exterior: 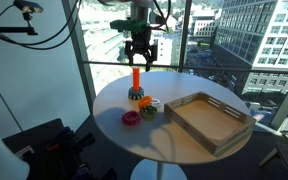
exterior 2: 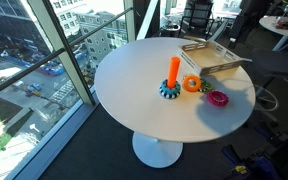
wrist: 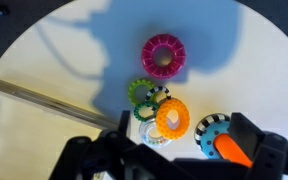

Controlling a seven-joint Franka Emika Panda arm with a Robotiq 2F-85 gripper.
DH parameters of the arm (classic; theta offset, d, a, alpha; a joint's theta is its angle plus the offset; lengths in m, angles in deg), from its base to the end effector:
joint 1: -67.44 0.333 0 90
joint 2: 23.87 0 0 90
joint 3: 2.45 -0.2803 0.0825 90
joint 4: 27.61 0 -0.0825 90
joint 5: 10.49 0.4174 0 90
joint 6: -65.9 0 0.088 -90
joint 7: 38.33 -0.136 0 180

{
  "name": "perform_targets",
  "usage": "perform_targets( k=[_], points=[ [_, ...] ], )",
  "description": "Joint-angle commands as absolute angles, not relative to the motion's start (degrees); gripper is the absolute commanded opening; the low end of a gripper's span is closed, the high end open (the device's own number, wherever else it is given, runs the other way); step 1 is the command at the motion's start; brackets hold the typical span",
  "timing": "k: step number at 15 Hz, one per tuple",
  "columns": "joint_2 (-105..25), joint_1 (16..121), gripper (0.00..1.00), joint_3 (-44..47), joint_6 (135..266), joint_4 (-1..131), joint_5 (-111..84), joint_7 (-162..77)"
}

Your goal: Put the pink ring on the orange stand.

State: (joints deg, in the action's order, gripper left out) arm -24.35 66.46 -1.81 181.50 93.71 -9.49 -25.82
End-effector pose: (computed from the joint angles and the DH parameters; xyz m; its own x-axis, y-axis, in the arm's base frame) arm 0.5557 -0.0142 0.3181 0.9780 0.1816 -0.1023 0.1786 -0.9832 -0.0378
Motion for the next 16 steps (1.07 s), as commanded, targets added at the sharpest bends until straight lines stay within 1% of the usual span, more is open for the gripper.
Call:
perform_targets(
  k=[1,8,16],
  points=[
    [-24.79,66.49,1.00,-1.78,181.40,93.47,-9.50,-25.41],
    [-27.49,66.58,1.00,-1.95,181.11,93.09,-9.53,-25.36],
    [-32.13,65.44,1.00,-1.39,182.89,97.02,-9.87,-24.75]
  ],
)
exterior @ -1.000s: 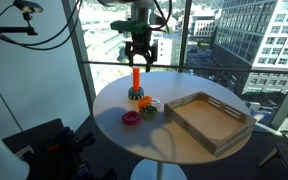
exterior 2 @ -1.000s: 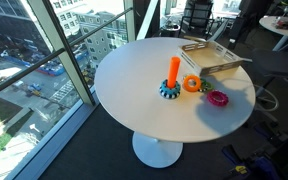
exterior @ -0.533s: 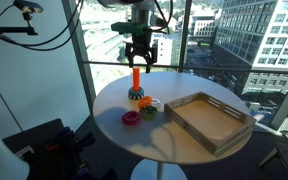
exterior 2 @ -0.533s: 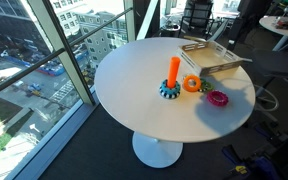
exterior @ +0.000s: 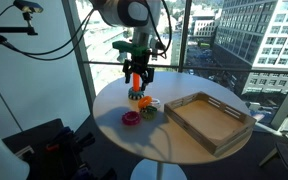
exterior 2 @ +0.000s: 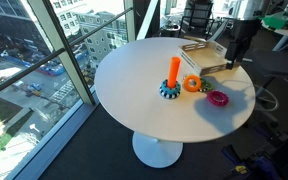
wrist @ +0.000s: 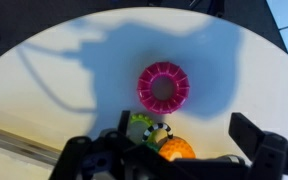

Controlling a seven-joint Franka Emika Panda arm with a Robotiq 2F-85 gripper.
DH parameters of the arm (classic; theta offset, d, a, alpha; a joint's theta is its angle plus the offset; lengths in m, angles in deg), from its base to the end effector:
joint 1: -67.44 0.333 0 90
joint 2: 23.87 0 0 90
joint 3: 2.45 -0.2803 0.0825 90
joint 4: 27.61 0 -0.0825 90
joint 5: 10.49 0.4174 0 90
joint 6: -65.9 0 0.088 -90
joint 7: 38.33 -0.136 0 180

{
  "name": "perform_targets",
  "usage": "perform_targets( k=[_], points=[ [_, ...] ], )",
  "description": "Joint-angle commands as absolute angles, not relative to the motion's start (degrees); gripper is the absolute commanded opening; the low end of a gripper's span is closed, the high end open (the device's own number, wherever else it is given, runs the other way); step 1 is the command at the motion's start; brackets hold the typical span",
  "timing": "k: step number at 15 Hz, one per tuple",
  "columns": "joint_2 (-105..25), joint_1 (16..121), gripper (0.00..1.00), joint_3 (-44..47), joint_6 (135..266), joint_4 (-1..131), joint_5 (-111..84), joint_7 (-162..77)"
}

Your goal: Put the pink ring on the orange stand.

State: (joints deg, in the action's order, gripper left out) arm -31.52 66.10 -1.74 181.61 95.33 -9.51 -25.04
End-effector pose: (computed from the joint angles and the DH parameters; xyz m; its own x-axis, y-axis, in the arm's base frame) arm 0.5396 -0.0180 0.2369 0.9504 0.1884 -0.2473 0.1764 -0.9818 -0.0701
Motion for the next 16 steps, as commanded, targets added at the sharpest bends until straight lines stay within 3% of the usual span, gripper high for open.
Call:
perform_targets(
  k=[1,10,16],
  points=[
    [-32.18,65.28,1.00,-1.26,183.87,98.16,-10.17,-24.95],
    [-29.99,63.92,1.00,-0.60,204.22,112.44,-8.98,-22.67],
    [-31.49,64.24,1.00,-0.79,204.60,112.23,-9.57,-24.15]
  ],
)
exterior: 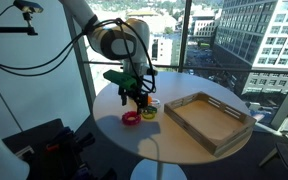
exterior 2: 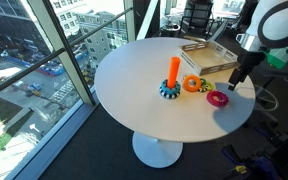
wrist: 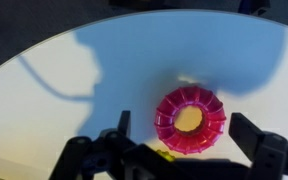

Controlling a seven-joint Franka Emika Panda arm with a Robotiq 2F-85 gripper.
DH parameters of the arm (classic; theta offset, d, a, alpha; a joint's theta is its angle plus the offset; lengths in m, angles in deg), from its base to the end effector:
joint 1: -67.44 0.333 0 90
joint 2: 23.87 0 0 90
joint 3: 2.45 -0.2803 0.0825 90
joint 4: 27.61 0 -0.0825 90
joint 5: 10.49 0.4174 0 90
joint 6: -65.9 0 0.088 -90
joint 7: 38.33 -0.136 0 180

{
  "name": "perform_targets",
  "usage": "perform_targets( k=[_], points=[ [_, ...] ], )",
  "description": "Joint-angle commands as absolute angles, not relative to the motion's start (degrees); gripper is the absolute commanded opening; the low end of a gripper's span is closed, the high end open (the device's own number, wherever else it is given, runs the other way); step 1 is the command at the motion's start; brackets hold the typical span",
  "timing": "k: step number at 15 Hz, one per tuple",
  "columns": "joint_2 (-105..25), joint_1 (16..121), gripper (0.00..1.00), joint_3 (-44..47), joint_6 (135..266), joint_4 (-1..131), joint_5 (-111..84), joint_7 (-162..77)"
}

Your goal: Put the pink ring on the orange stand.

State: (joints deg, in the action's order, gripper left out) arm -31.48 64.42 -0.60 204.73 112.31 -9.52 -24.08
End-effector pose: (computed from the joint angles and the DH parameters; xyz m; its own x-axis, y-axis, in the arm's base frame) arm 0.4773 -0.0409 0.1443 0.9778 0.1510 -0.1454 0.1464 -0.9883 -0.0419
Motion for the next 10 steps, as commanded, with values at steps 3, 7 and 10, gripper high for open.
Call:
perform_targets(
  k=[3,7,10],
  points=[
    [-32.29,64.24,1.00,-0.65,204.45,111.53,-9.85,-24.60],
    [-35.27,64.82,1.00,-0.88,206.58,109.96,-10.79,-26.53],
    [-37.64,65.01,1.00,-1.08,208.02,108.63,-10.85,-26.64]
  ],
)
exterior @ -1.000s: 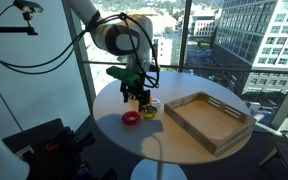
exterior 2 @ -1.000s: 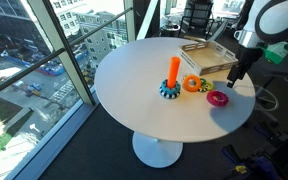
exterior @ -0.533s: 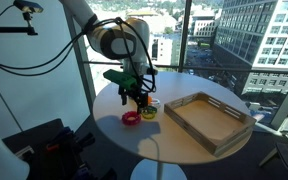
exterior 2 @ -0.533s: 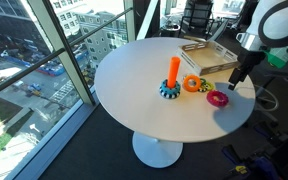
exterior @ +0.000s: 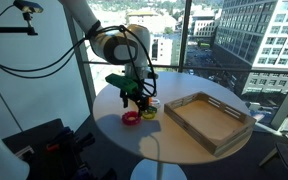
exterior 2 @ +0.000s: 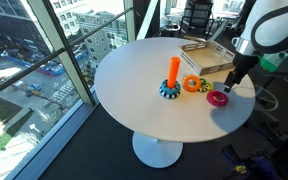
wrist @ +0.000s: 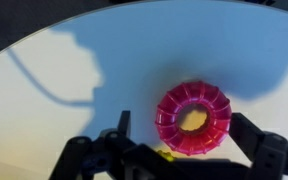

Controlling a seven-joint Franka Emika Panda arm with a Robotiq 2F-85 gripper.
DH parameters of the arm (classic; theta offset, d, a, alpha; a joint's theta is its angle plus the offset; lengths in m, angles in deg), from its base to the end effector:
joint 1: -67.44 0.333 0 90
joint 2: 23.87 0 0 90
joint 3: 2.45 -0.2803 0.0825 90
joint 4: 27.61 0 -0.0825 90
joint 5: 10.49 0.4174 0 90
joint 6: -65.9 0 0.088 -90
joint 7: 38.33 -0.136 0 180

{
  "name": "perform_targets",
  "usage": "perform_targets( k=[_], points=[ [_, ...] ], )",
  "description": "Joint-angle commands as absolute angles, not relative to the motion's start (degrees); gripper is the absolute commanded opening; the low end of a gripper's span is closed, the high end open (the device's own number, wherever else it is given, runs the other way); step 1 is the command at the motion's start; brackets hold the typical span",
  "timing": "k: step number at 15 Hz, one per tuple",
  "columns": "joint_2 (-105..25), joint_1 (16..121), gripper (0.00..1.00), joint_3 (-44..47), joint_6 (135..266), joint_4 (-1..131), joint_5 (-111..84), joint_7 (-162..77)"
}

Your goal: Put the pink ring on the orange stand.

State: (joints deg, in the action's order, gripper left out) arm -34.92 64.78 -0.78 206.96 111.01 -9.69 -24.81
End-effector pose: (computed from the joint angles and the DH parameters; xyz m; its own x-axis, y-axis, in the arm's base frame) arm 0.4819 -0.0371 0.1261 0.9781 0.1495 -0.1451 0.1457 -0.9887 -0.0364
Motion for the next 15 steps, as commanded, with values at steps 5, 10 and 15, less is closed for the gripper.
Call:
perform_targets(
  k=[5,10,15],
  points=[
    [-40.90,64.90,1.00,-1.00,209.14,106.75,-10.87,-27.14],
    [-43.41,64.45,1.00,-1.05,209.44,105.64,-10.43,-27.04],
    [-45.35,64.09,1.00,-1.04,211.14,105.17,-10.47,-26.86]
  ],
)
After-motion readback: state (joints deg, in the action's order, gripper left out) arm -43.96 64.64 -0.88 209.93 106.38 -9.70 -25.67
